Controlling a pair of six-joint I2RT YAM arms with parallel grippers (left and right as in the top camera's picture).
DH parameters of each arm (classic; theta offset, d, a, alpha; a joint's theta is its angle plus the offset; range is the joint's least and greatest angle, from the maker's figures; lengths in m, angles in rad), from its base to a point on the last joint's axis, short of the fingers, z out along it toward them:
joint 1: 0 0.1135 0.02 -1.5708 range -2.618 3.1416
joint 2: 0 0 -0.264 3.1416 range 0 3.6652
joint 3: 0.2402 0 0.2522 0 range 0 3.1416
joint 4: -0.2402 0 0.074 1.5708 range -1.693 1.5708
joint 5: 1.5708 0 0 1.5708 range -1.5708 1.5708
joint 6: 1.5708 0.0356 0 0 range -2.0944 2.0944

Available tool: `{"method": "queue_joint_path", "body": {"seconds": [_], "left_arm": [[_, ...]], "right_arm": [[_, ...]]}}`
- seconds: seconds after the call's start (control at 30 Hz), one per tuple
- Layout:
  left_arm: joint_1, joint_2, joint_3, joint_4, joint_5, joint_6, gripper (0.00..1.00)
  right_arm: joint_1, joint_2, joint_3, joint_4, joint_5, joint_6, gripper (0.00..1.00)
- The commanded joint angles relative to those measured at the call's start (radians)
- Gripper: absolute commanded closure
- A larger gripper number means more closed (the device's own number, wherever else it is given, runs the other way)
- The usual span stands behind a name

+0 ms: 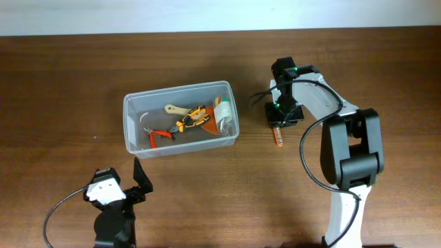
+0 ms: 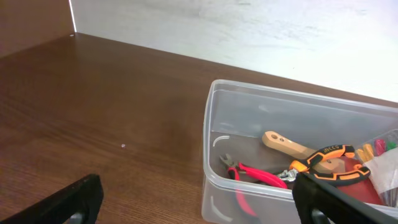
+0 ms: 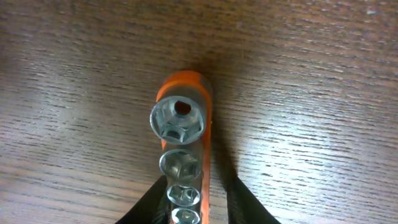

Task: Pack container
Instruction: 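Grasp the orange socket bit strip with the right gripper, then place the socket bit strip into the container and release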

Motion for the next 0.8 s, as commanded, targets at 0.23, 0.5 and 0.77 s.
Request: {"method": "queue_joint_path", "body": {"seconds": [0.23,0.5,0.77], "left_arm": [[-0.004,-0.005,-0.004,-0.001,-0.004,0.009,0.01],[-0.004,-0.005,-0.004,-0.001,-0.003,0.009,0.01],[-0.004,-0.005,-0.004,-0.001,-0.003,0.009,0.01]], "right_arm": [[0.003,-0.053,0.174,-0.114,0.002,0.005,0.87],[0.151,-0.125,0.531,-0.198,-0.087,-0.128,0.96],[0.419,-0.096,0.525,-0.047,-0.145,-0.750,0.96]]}}
